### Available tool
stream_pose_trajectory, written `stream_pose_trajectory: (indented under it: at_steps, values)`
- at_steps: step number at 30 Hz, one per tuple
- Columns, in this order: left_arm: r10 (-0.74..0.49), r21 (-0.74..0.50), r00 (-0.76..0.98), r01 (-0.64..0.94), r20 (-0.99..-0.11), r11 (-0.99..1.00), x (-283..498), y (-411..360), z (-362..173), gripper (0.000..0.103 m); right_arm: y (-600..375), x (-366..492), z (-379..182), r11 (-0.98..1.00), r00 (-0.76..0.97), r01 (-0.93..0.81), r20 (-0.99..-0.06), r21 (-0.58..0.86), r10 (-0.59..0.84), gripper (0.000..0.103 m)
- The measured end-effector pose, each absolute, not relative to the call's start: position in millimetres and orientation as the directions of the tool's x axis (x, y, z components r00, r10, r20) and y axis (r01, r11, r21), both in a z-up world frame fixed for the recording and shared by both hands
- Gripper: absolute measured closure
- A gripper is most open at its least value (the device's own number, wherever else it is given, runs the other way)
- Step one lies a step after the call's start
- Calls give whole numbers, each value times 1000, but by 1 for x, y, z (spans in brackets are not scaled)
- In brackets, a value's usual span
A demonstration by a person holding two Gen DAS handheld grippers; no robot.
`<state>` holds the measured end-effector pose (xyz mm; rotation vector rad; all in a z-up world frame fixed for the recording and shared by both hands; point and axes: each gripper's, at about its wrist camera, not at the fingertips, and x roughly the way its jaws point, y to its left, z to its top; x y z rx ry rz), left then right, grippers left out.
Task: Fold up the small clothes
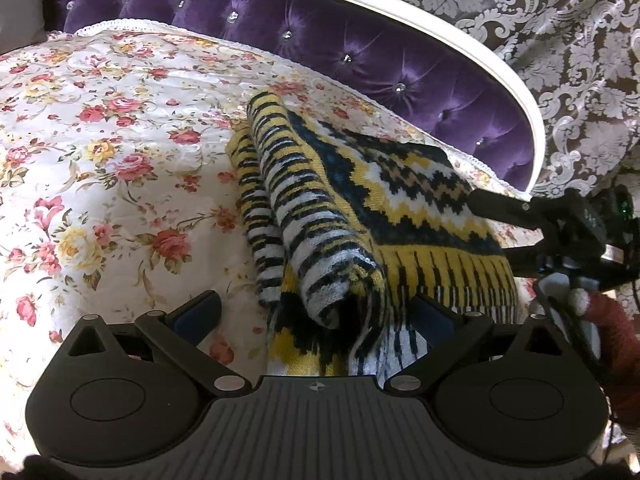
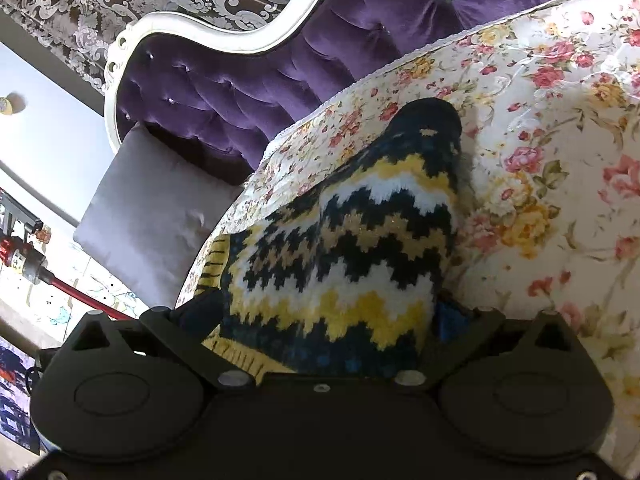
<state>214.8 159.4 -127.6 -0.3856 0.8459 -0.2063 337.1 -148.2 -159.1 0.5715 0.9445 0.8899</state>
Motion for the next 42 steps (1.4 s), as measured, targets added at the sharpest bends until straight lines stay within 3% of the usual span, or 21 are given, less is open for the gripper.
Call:
stream_pose_trajectory:
  at_steps: [5, 6, 7, 8, 10, 13, 16, 25, 27, 29, 31, 34, 38, 42]
  values:
    - [-320, -414, 660, 14, -680, 910, 213, 161, -126, 9, -149, 331, -158, 543, 301, -440, -452, 716, 840, 2]
    - [-317, -418, 663, 7, -678, 909, 213, 161, -125, 20, -149, 330, -157, 555, 307, -445, -463, 703, 832, 17]
    - [-318, -423, 670, 6, -671, 906, 212, 161, -124, 31, -150, 330, -157, 578, 319, -440, -483, 687, 816, 41]
    - [-346, -452, 671, 17, -656, 892, 212, 162, -124, 54, -151, 330, -158, 594, 329, -436, -495, 676, 804, 46]
    - [-376, -506, 668, -2, -643, 862, 213, 163, -126, 56, -153, 329, -159, 581, 329, -445, -479, 682, 814, 51]
    - [-327, -411, 679, 41, -657, 911, 213, 143, -118, 57, -149, 319, -145, 617, 367, -515, -498, 595, 786, 57]
    - [-345, -401, 670, 77, -657, 913, 228, 116, -113, 57, -149, 312, -125, 669, 432, -570, -518, 478, 738, 58]
    - [-416, -382, 617, 195, -668, 903, 308, 37, -120, 58, -211, 362, -105, 825, 579, -483, -600, 293, 552, 58]
    - [-402, -369, 614, 188, -679, 910, 310, 32, -123, 51, -223, 374, -111, 847, 579, -448, -629, 287, 520, 57]
    - [-400, -375, 612, 177, -682, 910, 308, 36, -129, 45, -227, 380, -122, 867, 572, -418, -662, 273, 484, 49]
    - [-419, -407, 620, 171, -664, 897, 305, 44, -134, 44, -229, 378, -135, 890, 593, -387, -674, 239, 440, 25]
    - [-424, -431, 625, 151, -656, 890, 299, 56, -133, 43, -236, 371, -143, 907, 630, -340, -656, 247, 415, 6]
    - [-359, -382, 647, 112, -673, 917, 289, 68, -127, 29, -247, 356, -134, 909, 655, -306, -631, 282, 416, 5]
    - [-292, -309, 683, 101, -669, 946, 283, 65, -109, 28, -261, 330, -117, 920, 707, -280, -589, 275, 391, 3]
